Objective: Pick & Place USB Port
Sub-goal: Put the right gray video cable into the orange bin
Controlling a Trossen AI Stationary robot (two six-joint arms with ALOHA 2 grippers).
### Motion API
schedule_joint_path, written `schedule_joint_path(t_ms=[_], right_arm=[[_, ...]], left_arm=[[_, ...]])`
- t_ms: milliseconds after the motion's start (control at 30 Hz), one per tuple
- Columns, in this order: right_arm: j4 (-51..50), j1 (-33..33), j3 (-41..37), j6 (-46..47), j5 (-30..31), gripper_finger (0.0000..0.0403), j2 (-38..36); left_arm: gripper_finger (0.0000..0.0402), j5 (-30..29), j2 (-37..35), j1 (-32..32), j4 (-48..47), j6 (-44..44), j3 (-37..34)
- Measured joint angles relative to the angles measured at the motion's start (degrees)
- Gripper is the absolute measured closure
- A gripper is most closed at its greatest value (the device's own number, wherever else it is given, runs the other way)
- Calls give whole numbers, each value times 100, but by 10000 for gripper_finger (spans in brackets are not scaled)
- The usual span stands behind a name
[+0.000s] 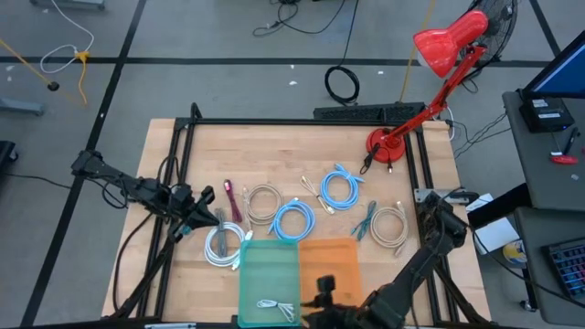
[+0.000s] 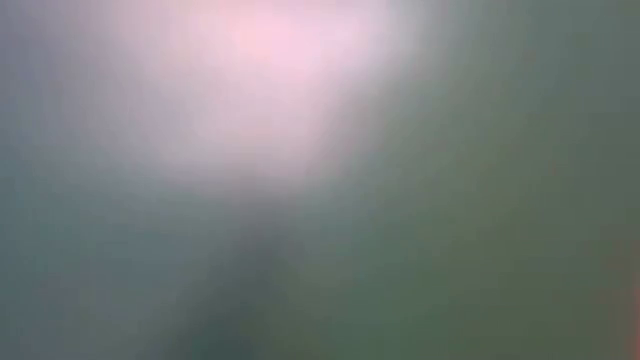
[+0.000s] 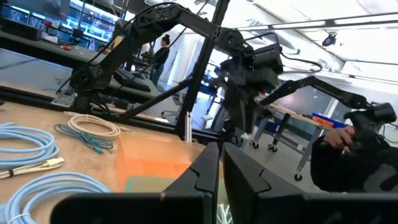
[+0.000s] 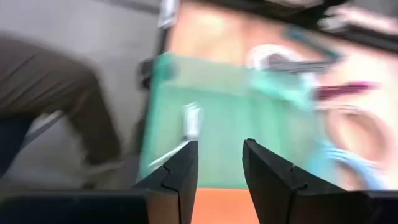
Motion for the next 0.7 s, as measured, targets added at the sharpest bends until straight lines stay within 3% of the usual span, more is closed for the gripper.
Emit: schedule_joint_path(t_ms=[167,367,500,700], right_arm=[[-1109,51,1,1320,1331,287,-127],[-3051,0,1,3799,2118,287,-165],[-4450,-82,-36,5863,2121,287,-166],[-4343,-433,-1084,6599,1895,287,-716]], left_arm=[[378,0,1,0,-5,-2,-2],[378,2,26,0,-8,-13,-2],[378,2,26,0,-18,-13,-4],[378,6,26,0,-39,-13,-4]])
